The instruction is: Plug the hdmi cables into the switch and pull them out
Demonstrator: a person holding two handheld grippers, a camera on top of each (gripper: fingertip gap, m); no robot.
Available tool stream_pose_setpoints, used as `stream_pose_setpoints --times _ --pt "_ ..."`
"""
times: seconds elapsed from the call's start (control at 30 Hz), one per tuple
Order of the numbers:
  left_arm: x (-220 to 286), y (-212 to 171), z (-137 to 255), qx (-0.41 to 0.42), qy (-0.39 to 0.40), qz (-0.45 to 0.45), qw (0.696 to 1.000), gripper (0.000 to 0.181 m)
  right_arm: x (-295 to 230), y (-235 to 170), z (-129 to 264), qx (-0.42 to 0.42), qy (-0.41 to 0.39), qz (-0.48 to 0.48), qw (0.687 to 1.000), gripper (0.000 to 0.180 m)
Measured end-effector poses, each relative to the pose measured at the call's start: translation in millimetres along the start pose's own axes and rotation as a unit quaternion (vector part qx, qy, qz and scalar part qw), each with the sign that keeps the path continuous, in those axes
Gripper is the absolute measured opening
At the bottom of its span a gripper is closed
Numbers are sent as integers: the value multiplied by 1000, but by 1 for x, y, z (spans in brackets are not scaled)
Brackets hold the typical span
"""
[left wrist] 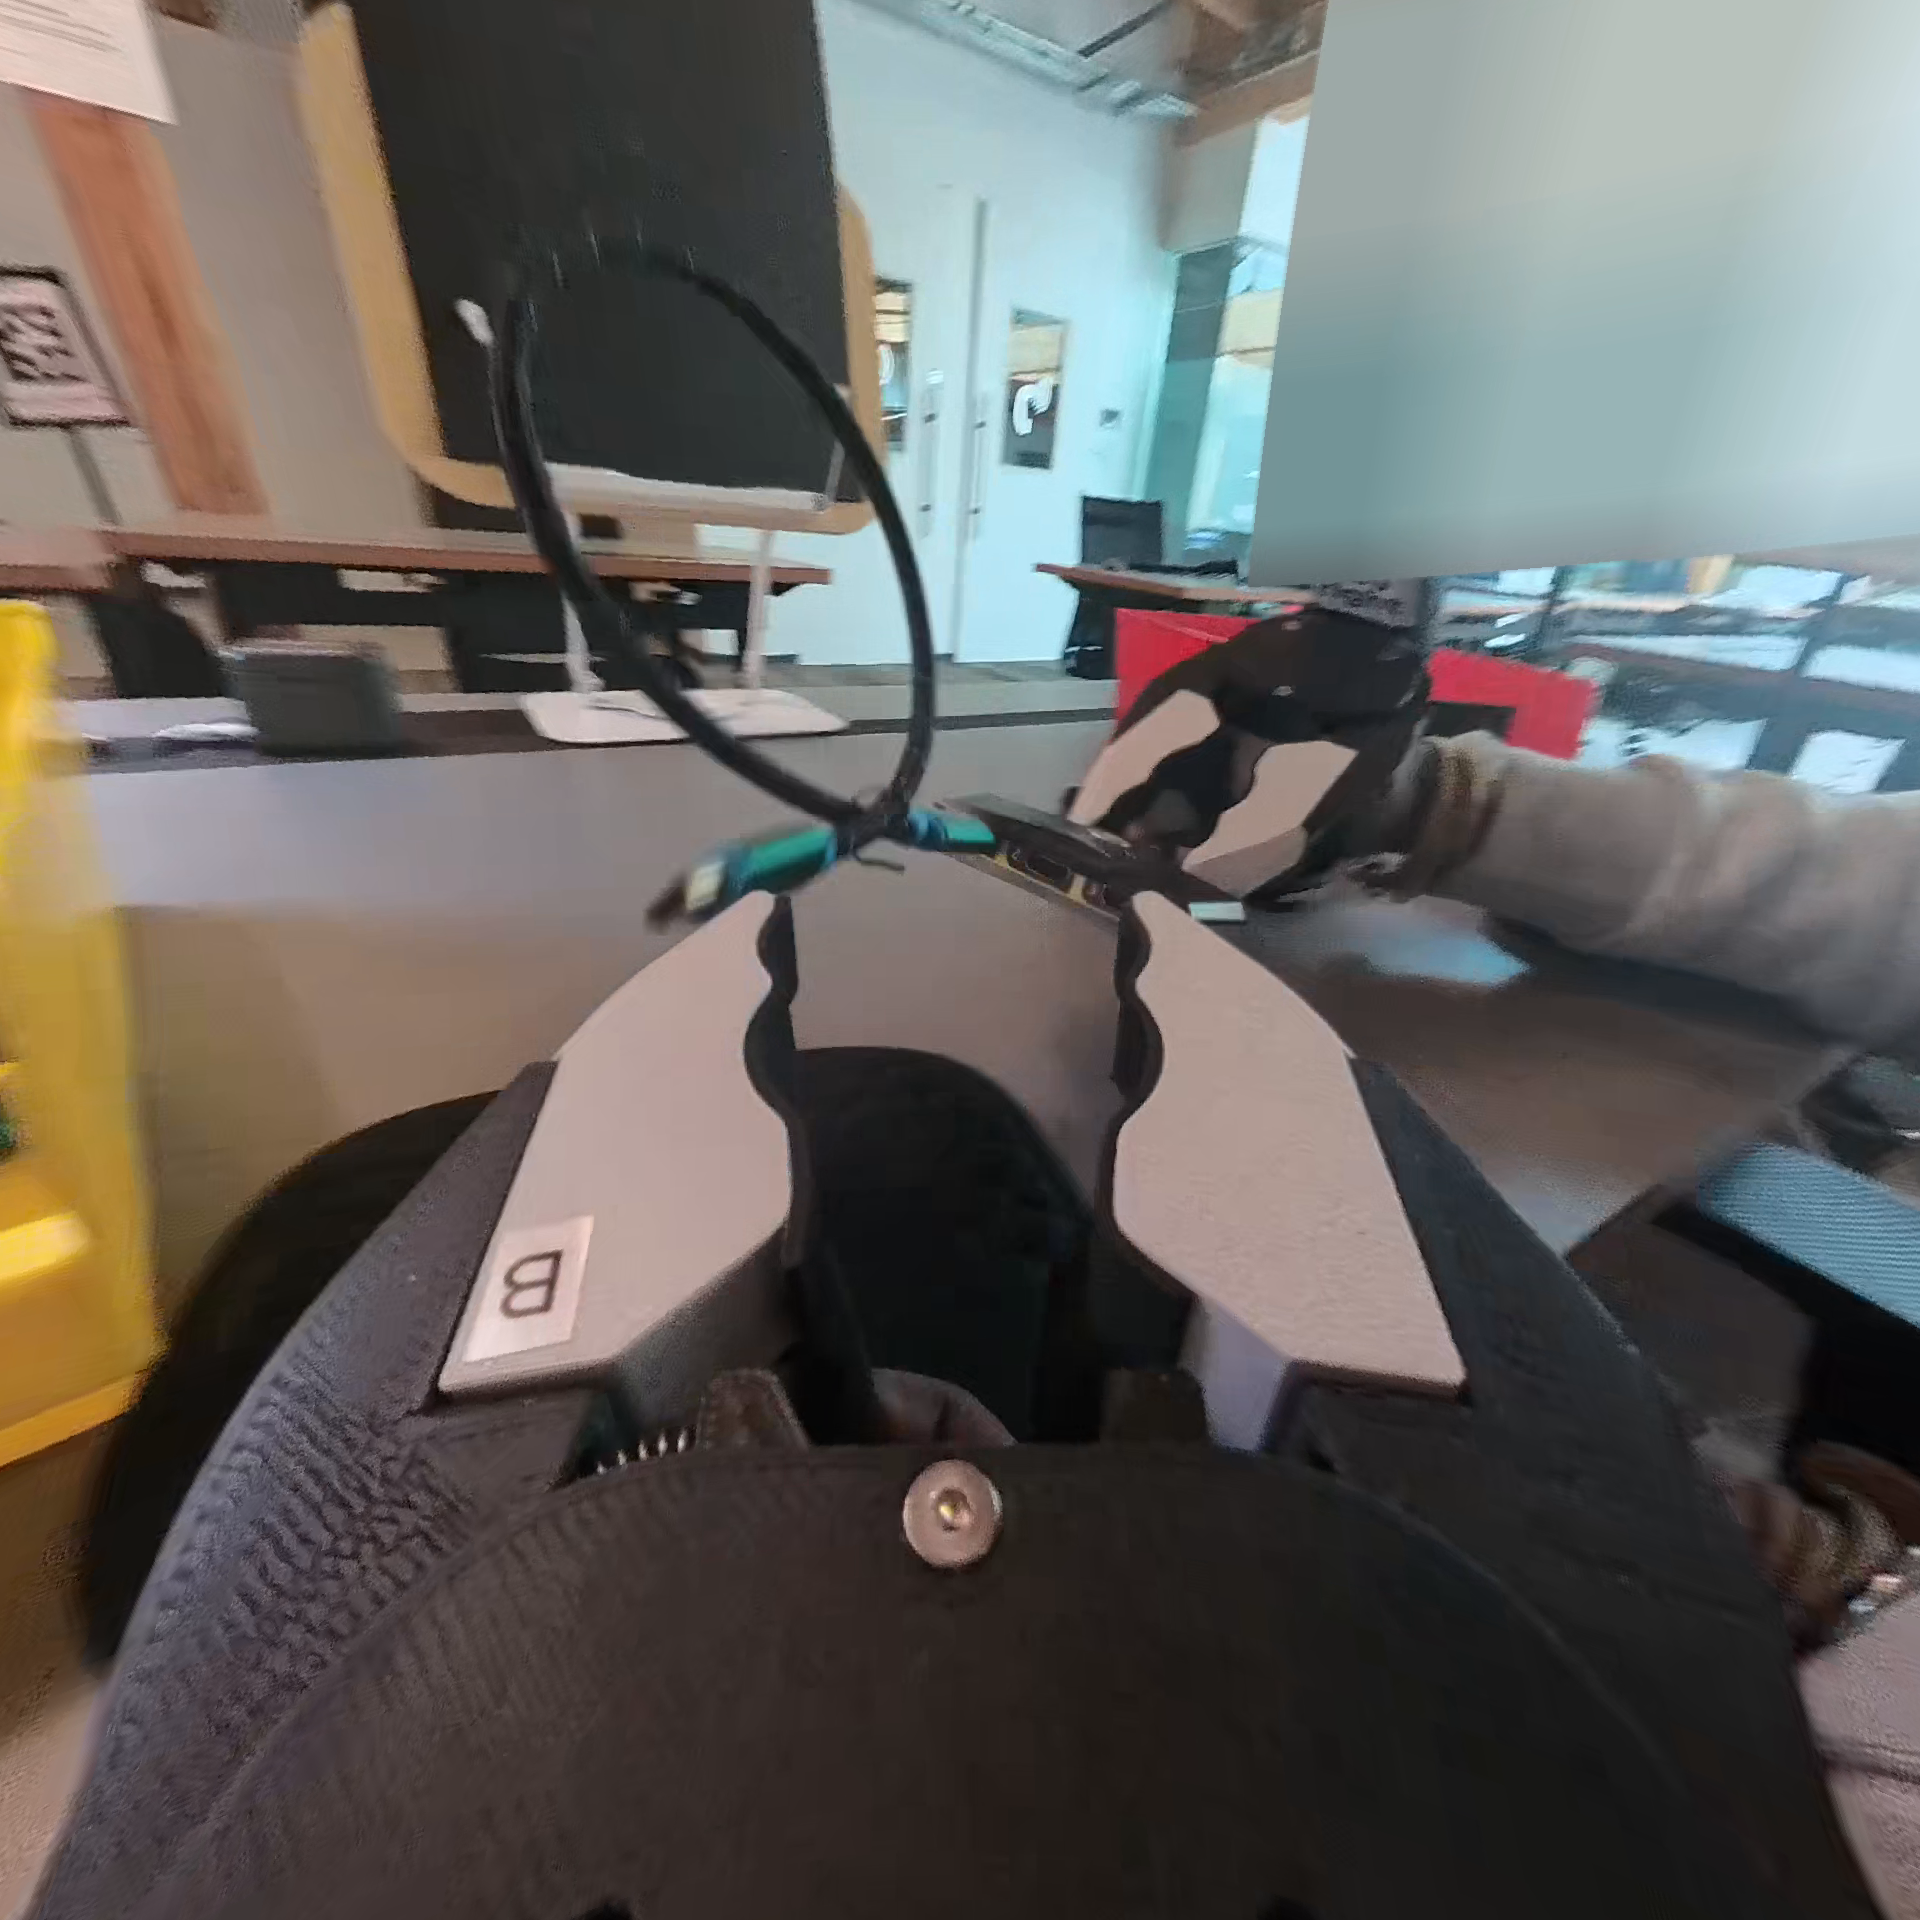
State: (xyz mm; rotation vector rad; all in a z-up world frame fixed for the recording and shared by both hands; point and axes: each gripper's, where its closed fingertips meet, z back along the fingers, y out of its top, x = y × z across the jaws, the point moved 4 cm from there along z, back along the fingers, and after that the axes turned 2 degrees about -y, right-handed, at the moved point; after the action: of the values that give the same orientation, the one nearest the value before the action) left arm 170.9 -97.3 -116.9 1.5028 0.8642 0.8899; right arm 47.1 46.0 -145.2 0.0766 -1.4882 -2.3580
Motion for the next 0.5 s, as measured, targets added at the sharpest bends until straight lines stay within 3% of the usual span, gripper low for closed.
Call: stream_pose_setpoints --times 0.17,0.33,0.5 --pt "-34 11 25 -41 115 -110 986 49 6 -35 -18 -129 -32 -37 990 38" --pt "-78 19 56 -146 203 -151 956 43 4 -14 -14 -44 -18 -50 998 54" --pt "-134 28 66 -318 191 -140 918 33 -1 12 -6 47 -8 -44 998 54"
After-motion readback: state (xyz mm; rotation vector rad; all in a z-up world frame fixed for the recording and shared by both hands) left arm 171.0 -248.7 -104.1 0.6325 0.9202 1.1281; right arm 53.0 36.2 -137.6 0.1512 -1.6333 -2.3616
